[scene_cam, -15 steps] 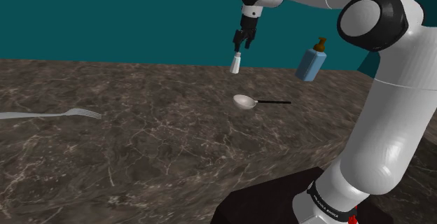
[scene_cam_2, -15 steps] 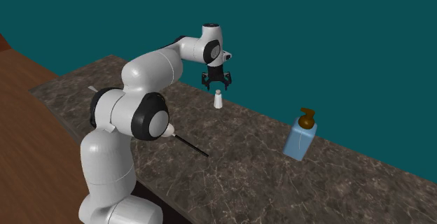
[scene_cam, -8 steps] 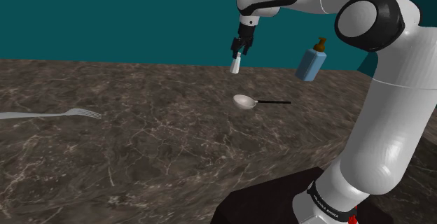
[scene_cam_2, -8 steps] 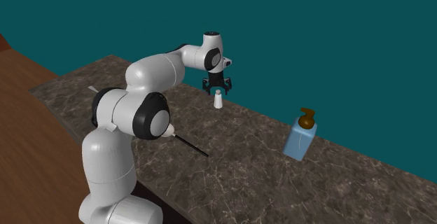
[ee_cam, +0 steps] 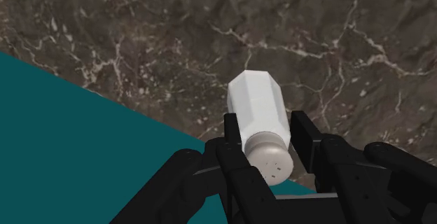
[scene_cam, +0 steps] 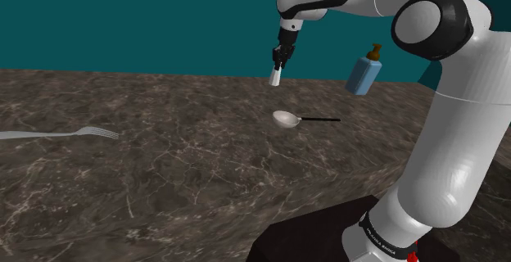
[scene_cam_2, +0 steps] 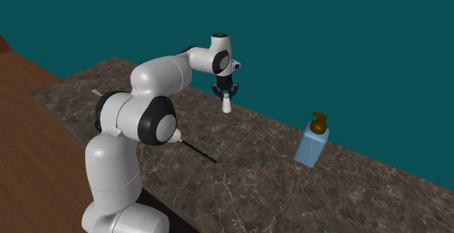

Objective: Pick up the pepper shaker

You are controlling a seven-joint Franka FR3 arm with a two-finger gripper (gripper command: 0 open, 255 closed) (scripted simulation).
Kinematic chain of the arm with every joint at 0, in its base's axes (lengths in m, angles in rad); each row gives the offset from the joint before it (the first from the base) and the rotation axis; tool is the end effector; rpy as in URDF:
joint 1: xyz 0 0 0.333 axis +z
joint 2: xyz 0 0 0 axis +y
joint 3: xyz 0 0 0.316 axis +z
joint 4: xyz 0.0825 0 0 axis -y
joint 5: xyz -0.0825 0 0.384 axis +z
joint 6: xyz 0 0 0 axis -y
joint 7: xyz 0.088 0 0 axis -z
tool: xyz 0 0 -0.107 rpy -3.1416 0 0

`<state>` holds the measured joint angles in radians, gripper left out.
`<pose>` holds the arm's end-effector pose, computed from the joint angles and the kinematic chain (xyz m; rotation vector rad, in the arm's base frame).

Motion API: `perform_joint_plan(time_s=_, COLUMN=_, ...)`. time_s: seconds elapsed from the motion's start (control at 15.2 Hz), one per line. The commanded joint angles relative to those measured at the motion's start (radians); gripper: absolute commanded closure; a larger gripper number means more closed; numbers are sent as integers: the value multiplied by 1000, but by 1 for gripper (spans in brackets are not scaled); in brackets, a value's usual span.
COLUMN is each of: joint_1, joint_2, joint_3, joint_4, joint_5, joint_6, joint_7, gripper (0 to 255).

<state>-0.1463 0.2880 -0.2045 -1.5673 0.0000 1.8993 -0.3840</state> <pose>0.6174 -0.2109 0.4844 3.0690 0.0657 0.0398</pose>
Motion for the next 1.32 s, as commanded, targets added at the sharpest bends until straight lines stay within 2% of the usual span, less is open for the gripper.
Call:
perform_joint_plan(time_s=0.0, joint_1=0, joint_2=0, joint_3=0, joint_4=0, joint_5=0, joint_6=0, joint_7=0, gripper=255)
perform_joint_plan(time_s=0.13, joint_1=0, joint_2=1, joint_3=0, joint_4=0, joint_5=0, joint_6=1, joint_7=-1, gripper=255)
perform_joint_plan(time_s=1.12, joint_1=-7, joint_2=11, joint_3=-3, joint_4=216, joint_5=3, joint_6=-205, joint_7=-9, gripper=255)
perform_joint_plan(time_s=1.25, joint_1=-7, joint_2=11, joint_3=-3, joint_4=218, joint_5=3, joint_6=-208, joint_7=-9, gripper=255)
